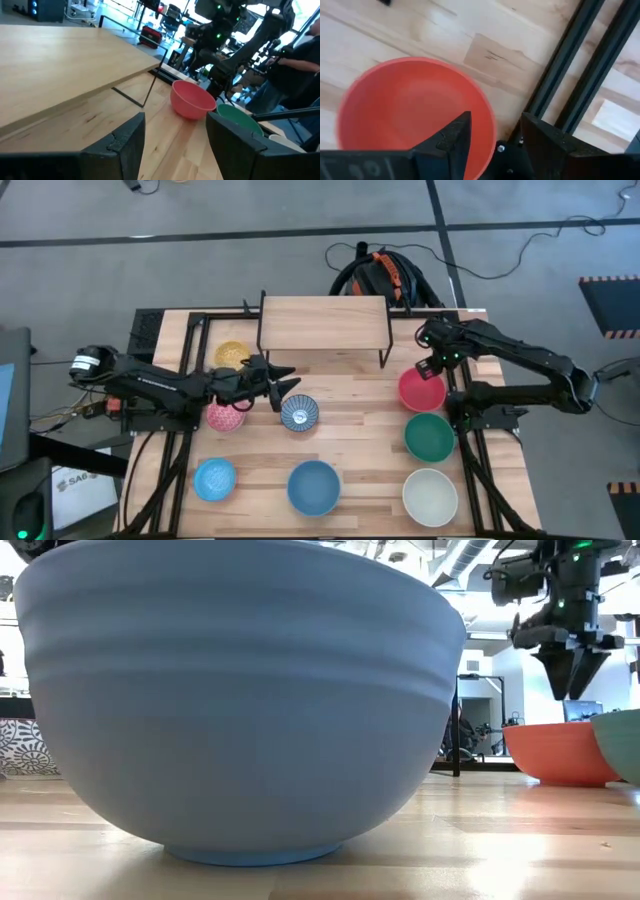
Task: Place and stack bowls onto a shelf
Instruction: Put the red bowl on the shelf
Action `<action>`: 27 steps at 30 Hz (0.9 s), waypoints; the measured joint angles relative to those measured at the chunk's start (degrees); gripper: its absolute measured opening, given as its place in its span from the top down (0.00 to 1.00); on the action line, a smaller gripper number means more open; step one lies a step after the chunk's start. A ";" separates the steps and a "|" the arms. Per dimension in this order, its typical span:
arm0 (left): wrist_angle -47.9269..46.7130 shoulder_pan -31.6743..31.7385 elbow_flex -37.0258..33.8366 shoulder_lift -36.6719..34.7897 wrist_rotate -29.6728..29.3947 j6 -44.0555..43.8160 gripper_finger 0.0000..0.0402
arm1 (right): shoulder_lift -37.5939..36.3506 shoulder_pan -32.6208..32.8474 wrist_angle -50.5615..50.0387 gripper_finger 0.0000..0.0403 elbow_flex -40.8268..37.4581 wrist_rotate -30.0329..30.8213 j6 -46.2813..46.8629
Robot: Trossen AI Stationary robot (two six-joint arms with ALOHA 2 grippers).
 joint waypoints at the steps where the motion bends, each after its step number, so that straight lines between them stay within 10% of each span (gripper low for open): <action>1: 0.88 0.00 0.00 0.54 -0.01 0.02 0.52 | 0.03 -0.20 1.05 0.50 -0.88 -0.22 0.02; 16: 4.31 0.02 0.00 3.80 1.05 0.39 0.52 | 9.54 -6.47 11.44 0.57 -8.44 -0.50 -2.23; 27: 4.16 0.02 0.00 3.80 1.05 0.50 0.52 | 10.28 -6.36 11.59 0.94 -8.15 -3.48 -3.84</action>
